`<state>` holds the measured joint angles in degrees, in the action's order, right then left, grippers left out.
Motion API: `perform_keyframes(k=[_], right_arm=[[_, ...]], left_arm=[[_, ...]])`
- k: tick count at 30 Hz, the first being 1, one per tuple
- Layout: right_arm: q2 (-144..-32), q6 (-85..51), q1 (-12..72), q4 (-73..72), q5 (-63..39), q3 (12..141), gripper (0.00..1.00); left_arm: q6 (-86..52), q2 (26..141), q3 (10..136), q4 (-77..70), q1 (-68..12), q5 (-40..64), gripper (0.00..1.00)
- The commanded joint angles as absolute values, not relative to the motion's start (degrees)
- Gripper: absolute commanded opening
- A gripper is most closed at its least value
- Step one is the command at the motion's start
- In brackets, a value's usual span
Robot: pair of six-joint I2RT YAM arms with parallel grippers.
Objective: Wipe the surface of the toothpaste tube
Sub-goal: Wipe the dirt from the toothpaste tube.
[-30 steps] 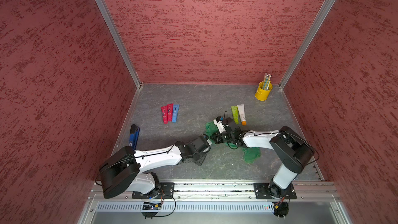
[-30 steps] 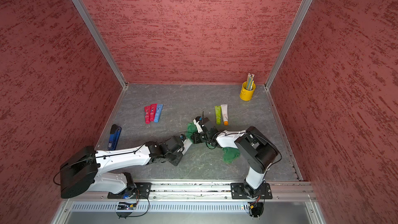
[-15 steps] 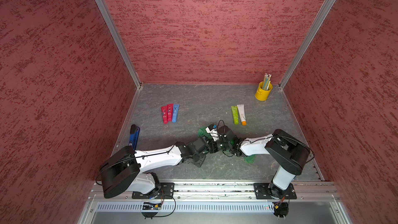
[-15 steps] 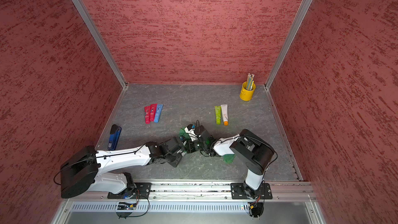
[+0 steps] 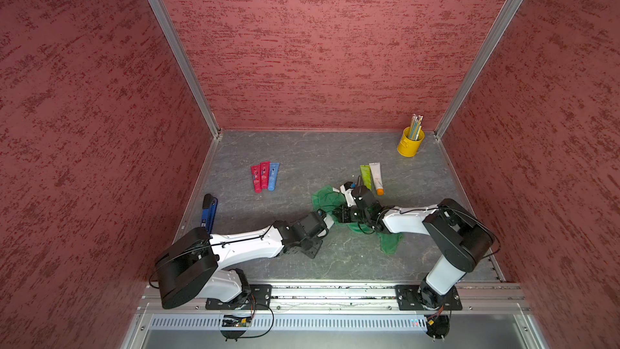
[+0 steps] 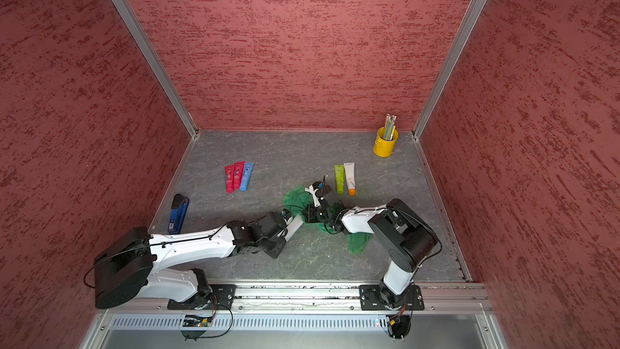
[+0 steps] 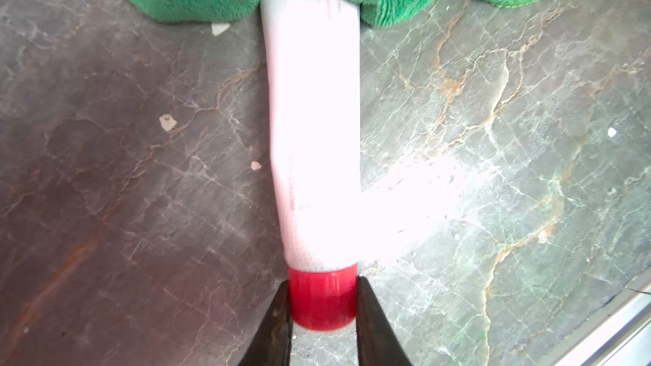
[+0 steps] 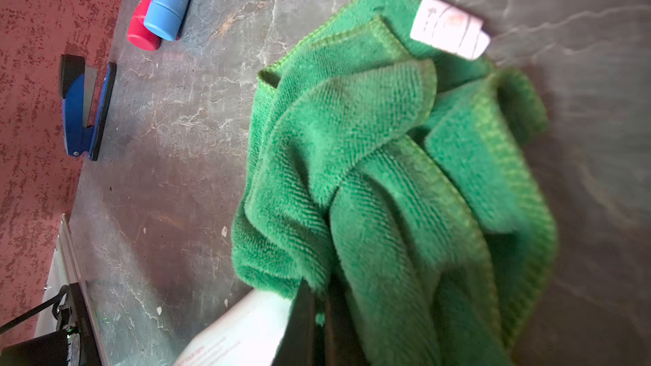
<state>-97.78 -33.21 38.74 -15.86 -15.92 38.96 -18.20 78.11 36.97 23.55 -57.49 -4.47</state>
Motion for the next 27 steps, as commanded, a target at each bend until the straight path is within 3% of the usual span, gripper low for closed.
perform_keyframes(k=[1,8,13,24,27], right_arm=[[-100.0,-34.1,40.8,-15.2,-18.3,37.8,0.0],[-102.8,-40.8,50.3,-24.0,-28.5,35.8,0.0],[-103.6,-43.0,52.5,-27.7,-29.5,34.3,0.0],[-98.0,-31.2,39.6,-8.5,-12.0,39.6,0.0],[-99.6,-30.5,38.7,-7.6,-11.8,42.3,0.0]], left_arm=[[-17.7,77.9,37.1,22.3,-57.4,-4.7,0.02],[-17.7,78.3,37.4,22.4,-57.2,-4.6,0.02],[-17.7,77.8,37.2,22.4,-57.2,-4.8,0.02],[-17.8,76.5,36.5,22.3,-57.2,-4.9,0.01],[-17.8,76.7,36.6,22.3,-57.2,-4.9,0.01]])
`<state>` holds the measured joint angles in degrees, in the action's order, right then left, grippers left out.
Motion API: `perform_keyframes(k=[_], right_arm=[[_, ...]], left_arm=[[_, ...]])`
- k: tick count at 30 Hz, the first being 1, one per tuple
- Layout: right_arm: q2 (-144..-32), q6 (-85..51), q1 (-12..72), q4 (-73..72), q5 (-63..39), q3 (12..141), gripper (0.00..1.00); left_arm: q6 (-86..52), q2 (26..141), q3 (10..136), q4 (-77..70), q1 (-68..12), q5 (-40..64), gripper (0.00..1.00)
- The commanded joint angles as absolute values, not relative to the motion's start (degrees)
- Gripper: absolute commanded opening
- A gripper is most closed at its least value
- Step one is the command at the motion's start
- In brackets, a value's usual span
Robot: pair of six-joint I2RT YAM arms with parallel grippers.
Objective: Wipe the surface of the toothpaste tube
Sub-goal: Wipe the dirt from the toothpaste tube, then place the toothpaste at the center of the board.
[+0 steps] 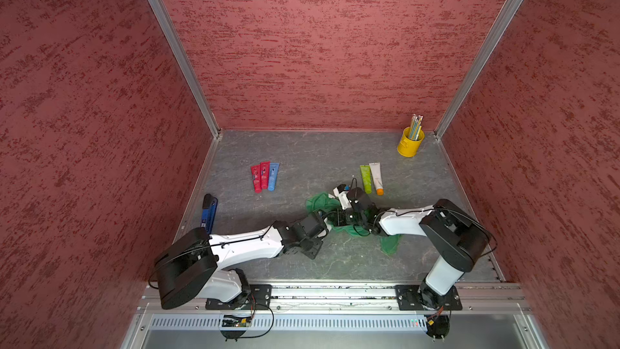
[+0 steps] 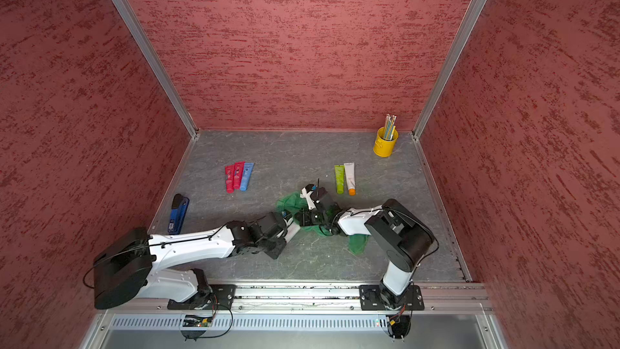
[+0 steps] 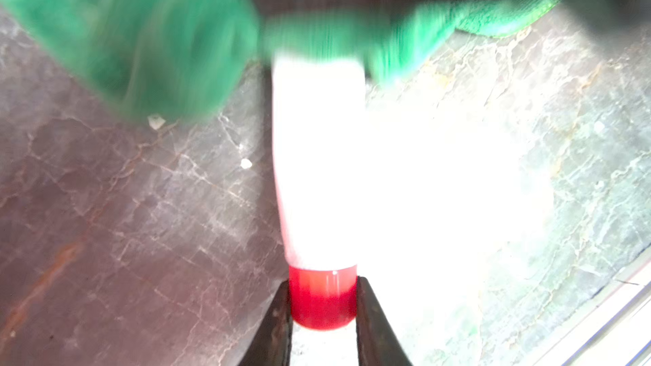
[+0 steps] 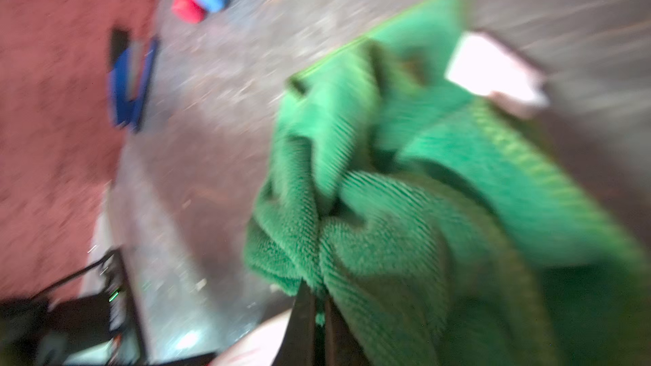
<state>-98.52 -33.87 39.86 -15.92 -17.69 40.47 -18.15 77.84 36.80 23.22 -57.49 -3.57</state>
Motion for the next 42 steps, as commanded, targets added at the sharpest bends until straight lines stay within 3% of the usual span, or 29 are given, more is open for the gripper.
perform_keyframes(k=[1,14,21,25,28,34,42], right_arm=[[-100.6,-31.0,38.8,-8.7,-13.7,42.5,0.0],[-100.0,-41.2,48.3,-24.9,-32.8,32.2,0.0],[-95.0,-33.1,41.4,-10.4,-22.6,34.0,0.0],[-88.2,-27.3,36.5,1.8,-12.6,36.3,0.0],[-87.2,-23.9,34.6,5.7,-12.7,36.5,0.0],[-89.0,-21.7,34.5,3.5,-23.7,35.2,0.0],[-83.5,-23.3,35.6,-4.6,-43.5,34.0,0.0]], left_arm=[[-17.8,76.7,36.6,22.2,-57.2,-5.0,0.01],[-18.0,77.4,37.0,22.6,-56.8,-5.5,0.01],[-20.5,76.6,37.4,25.2,-54.4,-8.6,0.0],[-22.9,74.5,37.7,27.0,-48.7,-9.5,0.0],[-23.0,72.2,38.9,26.7,-44.0,-9.1,0.0],[-21.6,74.0,46.0,24.9,-39.0,-8.3,0.0],[-23.2,91.1,60.2,19.7,-39.4,-4.9,0.0]])
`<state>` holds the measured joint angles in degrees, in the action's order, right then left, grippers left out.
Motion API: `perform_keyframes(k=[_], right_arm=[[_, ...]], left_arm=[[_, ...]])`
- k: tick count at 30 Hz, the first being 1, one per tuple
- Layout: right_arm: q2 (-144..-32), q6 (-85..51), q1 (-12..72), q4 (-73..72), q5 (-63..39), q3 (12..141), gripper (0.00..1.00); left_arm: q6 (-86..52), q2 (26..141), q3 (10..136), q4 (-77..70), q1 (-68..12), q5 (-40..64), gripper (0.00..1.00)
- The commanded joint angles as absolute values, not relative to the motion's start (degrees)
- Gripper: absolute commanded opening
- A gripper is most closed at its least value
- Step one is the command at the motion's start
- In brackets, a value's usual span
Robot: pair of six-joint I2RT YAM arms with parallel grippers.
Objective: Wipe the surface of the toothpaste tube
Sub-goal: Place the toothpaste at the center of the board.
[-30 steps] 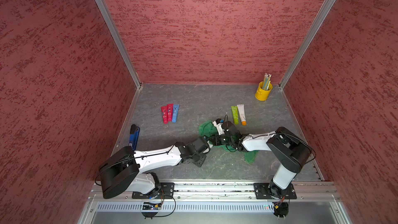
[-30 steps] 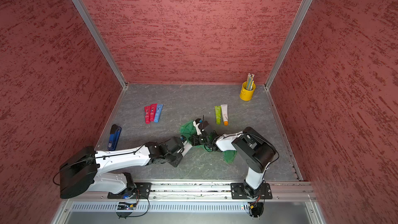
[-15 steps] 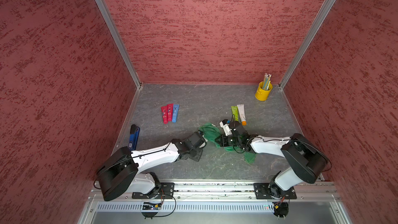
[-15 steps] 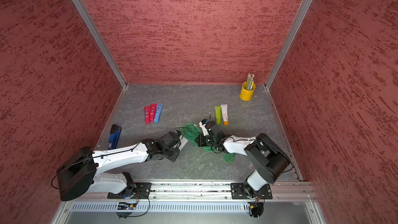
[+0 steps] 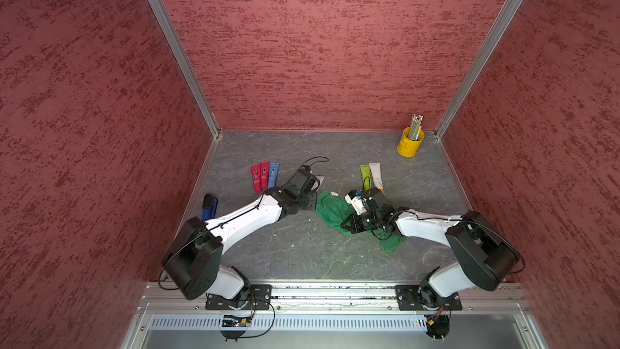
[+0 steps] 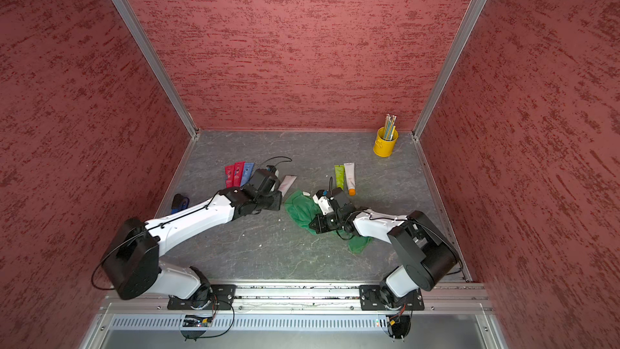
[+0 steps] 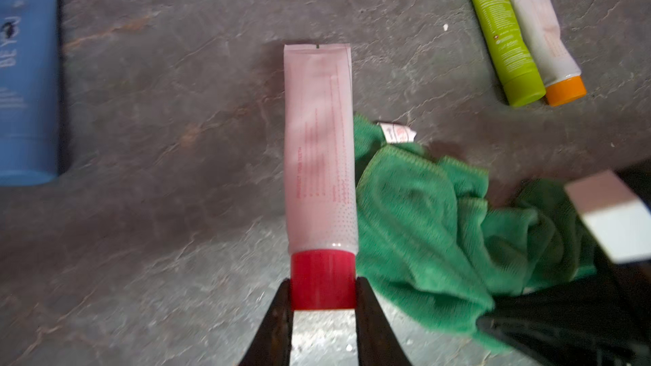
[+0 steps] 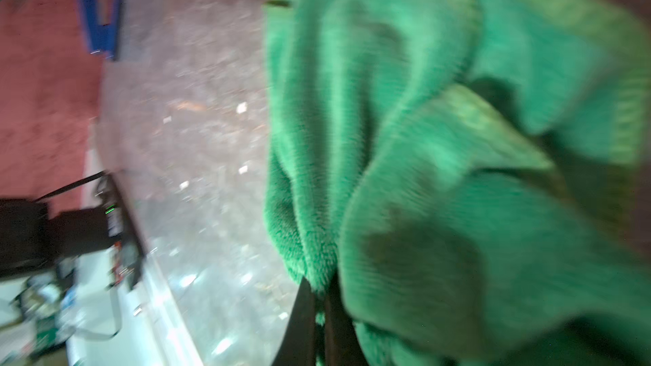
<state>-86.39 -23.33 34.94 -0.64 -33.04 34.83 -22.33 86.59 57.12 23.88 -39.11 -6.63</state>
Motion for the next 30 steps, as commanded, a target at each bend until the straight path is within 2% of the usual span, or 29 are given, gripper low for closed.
perform_keyframes(k=[1,6,12,15,17,22,25,30], right_arm=[[-81.8,-23.8,35.6,-5.7,-45.3,33.6,0.0],[-79.3,-25.9,35.8,-9.4,-50.6,33.0,0.0],[-80.5,-24.7,36.4,-7.7,-48.6,34.0,0.0],[-81.6,-23.7,36.6,-6.4,-46.5,34.1,0.0],[-82.5,-23.4,36.7,-6.0,-45.3,34.3,0.0],[-84.8,-22.6,36.8,-5.2,-43.0,35.2,0.0],[-84.9,-22.7,36.8,-5.7,-42.7,35.1,0.0],[-85.5,-22.7,36.8,-6.7,-42.5,34.9,0.0]], left_arm=[[-23.5,93.7,62.2,19.1,-39.5,-4.4,0.0],[-24.4,106.1,72.7,17.5,-41.2,-3.8,0.0],[-24.6,116.4,81.7,17.0,-43.4,-4.2,0.0],[-24.5,119.1,84.0,16.3,-43.9,-2.9,0.04],[-24.0,120.1,84.8,15.4,-44.5,-1.4,0.09],[-23.4,121.7,86.3,13.3,-45.1,3.3,0.34],[-23.6,120.3,84.2,10.2,-45.0,5.0,0.45],[-24.8,116.1,79.1,3.9,-42.1,10.4,0.5]])
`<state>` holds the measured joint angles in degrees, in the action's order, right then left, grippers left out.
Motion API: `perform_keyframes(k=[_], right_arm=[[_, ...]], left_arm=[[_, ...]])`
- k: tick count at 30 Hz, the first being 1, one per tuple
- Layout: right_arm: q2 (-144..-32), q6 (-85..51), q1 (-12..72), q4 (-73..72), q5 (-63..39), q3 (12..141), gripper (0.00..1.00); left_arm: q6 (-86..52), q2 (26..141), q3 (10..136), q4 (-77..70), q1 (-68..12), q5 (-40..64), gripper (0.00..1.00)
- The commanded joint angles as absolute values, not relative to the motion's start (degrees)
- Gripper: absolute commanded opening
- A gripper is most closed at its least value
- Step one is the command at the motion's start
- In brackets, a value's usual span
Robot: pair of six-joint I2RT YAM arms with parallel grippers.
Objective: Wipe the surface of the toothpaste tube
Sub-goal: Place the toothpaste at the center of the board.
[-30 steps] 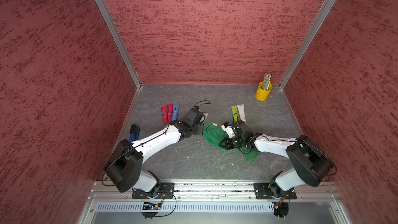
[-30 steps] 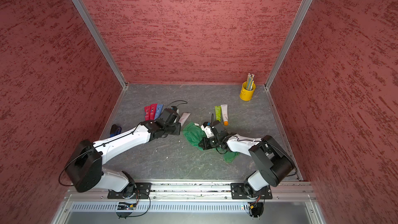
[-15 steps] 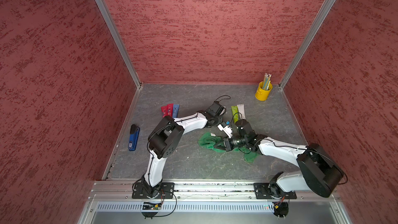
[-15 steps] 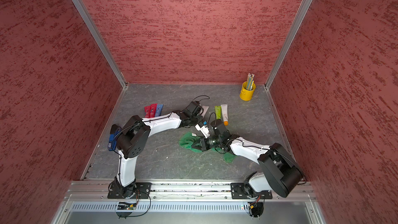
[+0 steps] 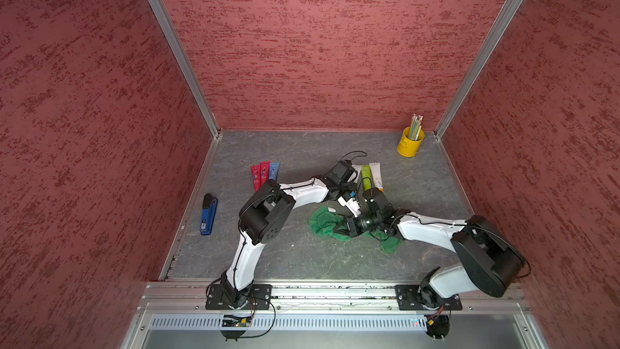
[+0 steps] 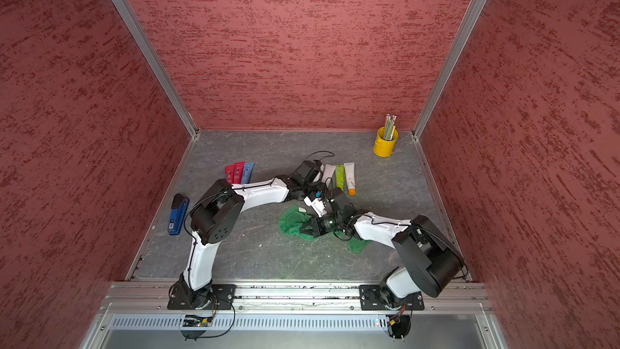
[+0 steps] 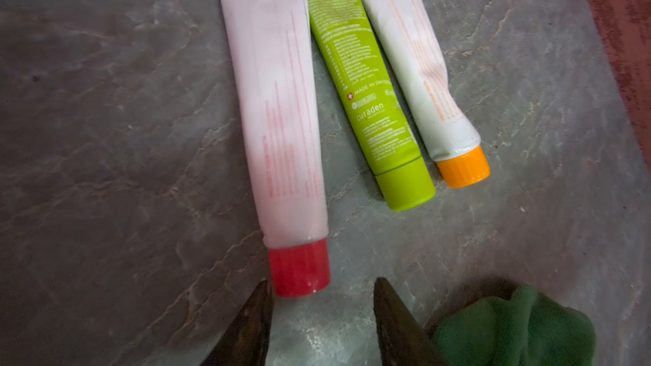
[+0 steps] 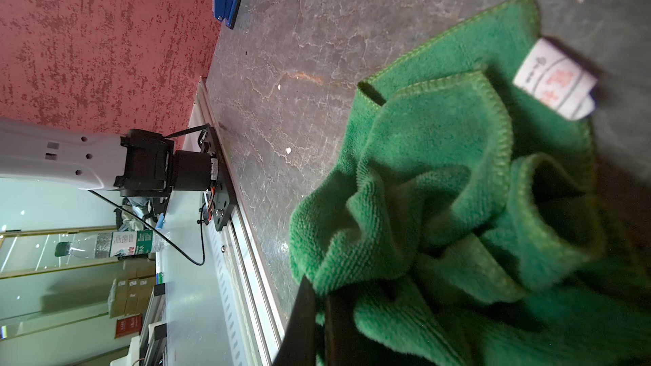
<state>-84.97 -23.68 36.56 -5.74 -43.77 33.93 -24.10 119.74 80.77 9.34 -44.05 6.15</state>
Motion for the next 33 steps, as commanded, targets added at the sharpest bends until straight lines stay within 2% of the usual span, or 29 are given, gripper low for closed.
perform_keyframes(k=[1,7,14,22,33], right_arm=[[-86.0,-22.7,36.8,-7.0,-42.5,35.0,0.0],[-87.6,-22.9,36.8,-8.4,-42.2,35.5,0.0],[-88.5,-25.9,36.8,-11.3,-42.8,38.2,0.0],[-85.5,-25.7,37.4,-12.0,-44.6,41.0,0.0],[-84.5,-24.8,37.5,-14.2,-46.1,38.3,0.0]], left_arm=[[-25.2,115.4,78.3,2.3,-41.0,12.5,0.52],[-26.9,115.9,78.8,-0.9,-34.8,21.2,0.56],[-23.5,122.5,88.4,4.7,-34.8,23.4,0.57],[-21.7,127.4,93.9,9.8,-36.0,21.6,0.57],[-21.0,132.3,98.3,13.4,-36.8,20.0,0.57]])
